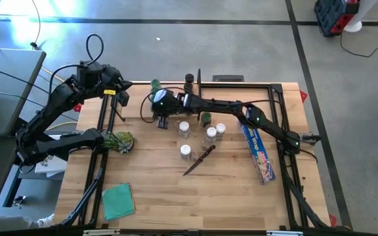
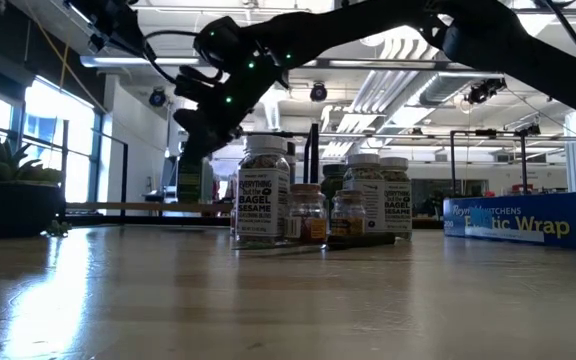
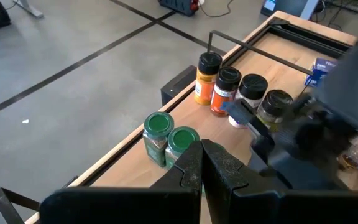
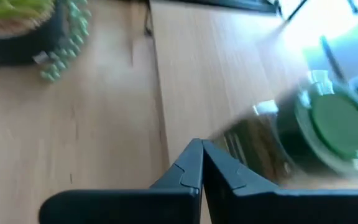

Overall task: Shelf spices
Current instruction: Adjust the black and green lid seasoning bottles on the shelf

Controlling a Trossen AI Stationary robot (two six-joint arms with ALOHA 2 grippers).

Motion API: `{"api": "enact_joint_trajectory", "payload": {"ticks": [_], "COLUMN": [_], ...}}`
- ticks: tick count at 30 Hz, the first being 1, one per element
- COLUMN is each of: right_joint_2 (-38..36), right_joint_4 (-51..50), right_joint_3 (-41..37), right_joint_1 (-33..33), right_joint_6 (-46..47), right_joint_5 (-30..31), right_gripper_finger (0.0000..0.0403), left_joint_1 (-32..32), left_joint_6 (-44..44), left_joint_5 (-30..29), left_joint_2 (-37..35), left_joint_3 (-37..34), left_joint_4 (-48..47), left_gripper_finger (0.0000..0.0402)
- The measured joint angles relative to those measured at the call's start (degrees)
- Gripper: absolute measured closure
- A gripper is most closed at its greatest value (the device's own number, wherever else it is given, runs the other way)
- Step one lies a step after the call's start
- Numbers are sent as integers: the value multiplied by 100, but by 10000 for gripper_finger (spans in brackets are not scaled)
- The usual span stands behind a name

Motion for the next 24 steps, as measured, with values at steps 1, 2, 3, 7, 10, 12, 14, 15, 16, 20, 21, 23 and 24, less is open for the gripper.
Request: {"api": "enact_joint_trajectory", "payload": {"ticks": [1, 2, 3, 7, 10, 12, 14, 15, 16, 20, 21, 23, 24], "right_joint_2": [14, 28, 62, 113, 110, 110, 110, 110, 110, 110, 110, 110, 109], "right_joint_4": [88, 109, 143, 282, 389, 424, 468, 486, 508, 573, 588, 597, 597], "right_joint_3": [2, 1, 0, -2, -2, -2, -2, -2, -2, -2, -2, -2, -2], "right_joint_1": [11, 16, 4, -29, -49, -55, -97, -111, -122, -152, -151, -150, -149], "right_joint_6": [-33, -56, -97, -185, -196, -196, -184, -181, -181, -178, -179, -188, -196], "right_joint_5": [41, 93, 126, 186, 224, 285, 278, 288, 289, 291, 293, 293, 293], "right_gripper_finger": [403, 403, 403, 403, 403, 403, 403, 403, 403, 403, 403, 403, 403], "left_joint_1": [0, 0, 0, 0, 0, 0, 0, 0, 0, 0, 0, 0, 0], "left_joint_6": [-1, -4, -38, -91, -89, -91, -91, -91, -91, -91, -91, -89, -91], "left_joint_5": [0, 0, 2, 0, 2, 0, -1, 0, 0, -2, -2, 0, 0], "left_joint_2": [0, 0, 0, 0, 0, 2, 16, 22, 28, 40, 42, 40, 39], "left_joint_3": [0, -2, 0, -2, -2, -2, -2, -2, -2, -2, -2, -2, -2], "left_joint_4": [2, 0, -5, -130, -127, -116, -120, -122, -122, -125, -131, -127, -129], "left_gripper_finger": [401, 401, 401, 401, 401, 401, 401, 401, 401, 401, 401, 401, 401]}}
